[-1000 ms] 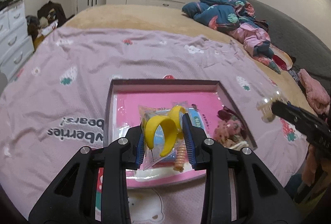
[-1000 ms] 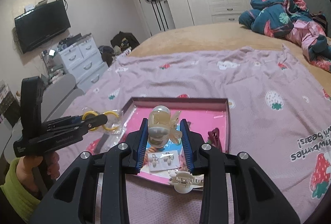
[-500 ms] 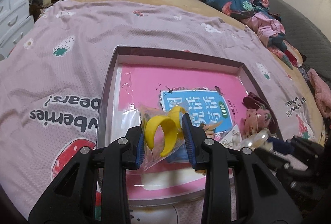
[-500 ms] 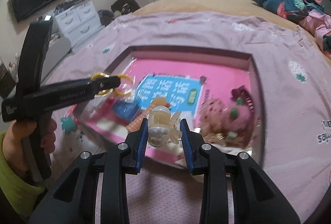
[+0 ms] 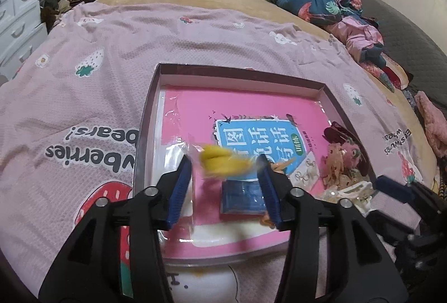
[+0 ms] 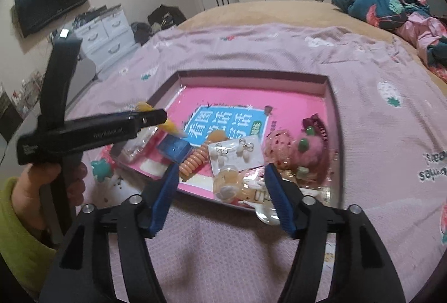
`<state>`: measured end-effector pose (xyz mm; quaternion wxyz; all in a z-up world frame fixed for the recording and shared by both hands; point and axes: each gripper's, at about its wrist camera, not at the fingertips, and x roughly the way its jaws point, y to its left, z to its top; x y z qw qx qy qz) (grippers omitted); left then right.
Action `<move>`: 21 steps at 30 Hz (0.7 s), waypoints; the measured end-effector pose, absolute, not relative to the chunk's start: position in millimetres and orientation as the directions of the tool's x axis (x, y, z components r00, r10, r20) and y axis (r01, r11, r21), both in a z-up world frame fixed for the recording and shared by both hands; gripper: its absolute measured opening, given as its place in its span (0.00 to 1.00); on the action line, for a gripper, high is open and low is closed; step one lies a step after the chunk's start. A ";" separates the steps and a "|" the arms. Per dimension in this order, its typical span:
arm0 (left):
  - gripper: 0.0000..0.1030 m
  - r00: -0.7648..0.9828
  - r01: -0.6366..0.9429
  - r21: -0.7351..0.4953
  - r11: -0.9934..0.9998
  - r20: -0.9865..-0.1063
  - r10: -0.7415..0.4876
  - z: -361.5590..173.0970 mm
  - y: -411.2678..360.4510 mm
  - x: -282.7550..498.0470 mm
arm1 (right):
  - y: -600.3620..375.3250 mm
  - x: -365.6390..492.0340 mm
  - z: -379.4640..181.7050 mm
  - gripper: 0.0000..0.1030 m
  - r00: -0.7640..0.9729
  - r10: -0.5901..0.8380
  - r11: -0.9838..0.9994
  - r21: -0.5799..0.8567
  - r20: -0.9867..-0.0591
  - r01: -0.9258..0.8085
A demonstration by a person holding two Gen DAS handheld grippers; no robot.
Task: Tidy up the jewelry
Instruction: 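Withdraw both tools from the tray back over the bed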
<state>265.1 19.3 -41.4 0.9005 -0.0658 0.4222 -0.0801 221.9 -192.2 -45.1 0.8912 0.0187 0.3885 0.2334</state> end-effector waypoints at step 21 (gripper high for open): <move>0.86 0.768 0.094 -0.152 0.984 -0.618 -0.169 29.4 15.8 159.0 | -235.2 150.5 16.4 0.95 0.730 0.400 0.913 0.171 -0.555 -0.370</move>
